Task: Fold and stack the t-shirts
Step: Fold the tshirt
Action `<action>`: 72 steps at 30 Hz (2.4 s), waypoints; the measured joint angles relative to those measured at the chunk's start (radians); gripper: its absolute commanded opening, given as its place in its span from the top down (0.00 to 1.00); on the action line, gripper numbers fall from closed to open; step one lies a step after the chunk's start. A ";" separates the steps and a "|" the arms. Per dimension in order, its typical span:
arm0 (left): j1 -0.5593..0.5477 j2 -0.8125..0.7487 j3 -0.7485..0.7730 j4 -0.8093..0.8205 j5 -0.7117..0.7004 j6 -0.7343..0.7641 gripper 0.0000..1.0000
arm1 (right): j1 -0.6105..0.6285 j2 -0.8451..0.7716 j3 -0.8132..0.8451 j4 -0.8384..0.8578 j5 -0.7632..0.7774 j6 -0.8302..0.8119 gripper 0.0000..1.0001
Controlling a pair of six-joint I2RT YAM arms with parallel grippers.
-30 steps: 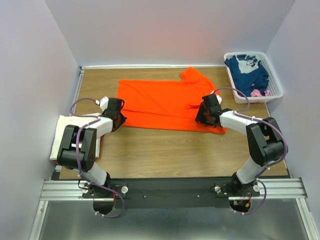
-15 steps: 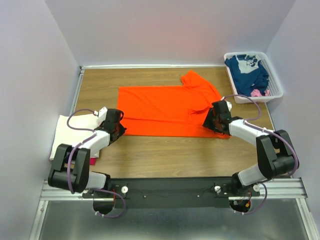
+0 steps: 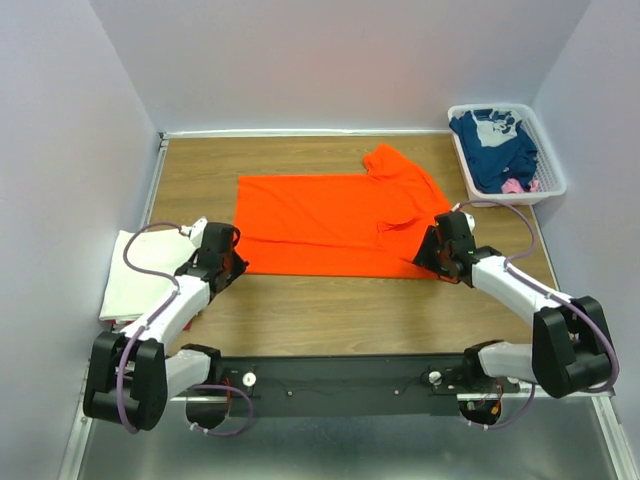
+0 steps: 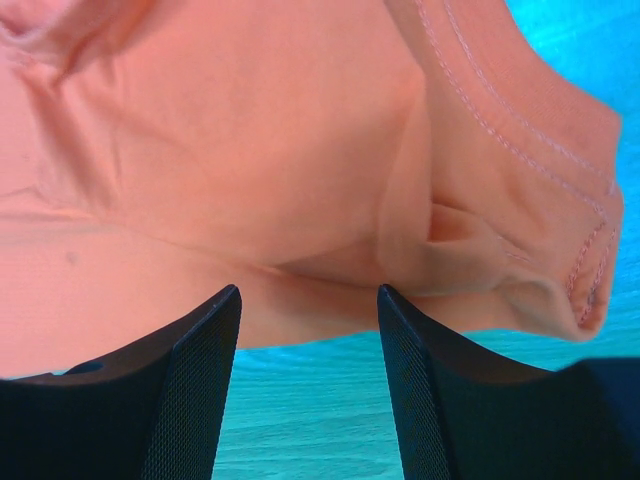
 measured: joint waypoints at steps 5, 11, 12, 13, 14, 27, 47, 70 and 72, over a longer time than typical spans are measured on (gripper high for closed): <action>-0.001 0.033 0.128 -0.014 -0.001 0.049 0.96 | 0.000 0.056 0.148 -0.031 0.000 -0.003 0.36; 0.000 0.174 0.267 0.046 0.043 0.127 0.92 | -0.004 0.216 0.379 -0.014 0.068 -0.012 0.36; 0.000 0.191 0.278 0.053 0.053 0.136 0.91 | -0.006 0.247 0.407 -0.009 0.077 -0.013 0.37; 0.000 0.203 0.286 0.054 0.064 0.144 0.90 | -0.011 0.280 0.428 -0.007 0.087 -0.014 0.38; 0.000 0.222 0.303 0.055 0.077 0.160 0.87 | -0.014 0.307 0.447 -0.009 0.096 -0.016 0.38; 0.036 0.365 0.462 0.142 0.172 0.177 0.66 | -0.093 0.621 0.702 -0.023 0.122 -0.079 0.41; 0.142 1.085 1.205 0.057 -0.028 0.336 0.65 | -0.157 0.932 1.108 0.065 0.033 -0.266 0.41; 0.140 1.201 1.328 -0.029 -0.040 0.356 0.66 | -0.177 0.968 1.120 0.089 -0.006 -0.307 0.40; 0.140 1.210 1.347 -0.030 -0.038 0.358 0.66 | -0.180 0.970 1.120 0.089 -0.007 -0.309 0.40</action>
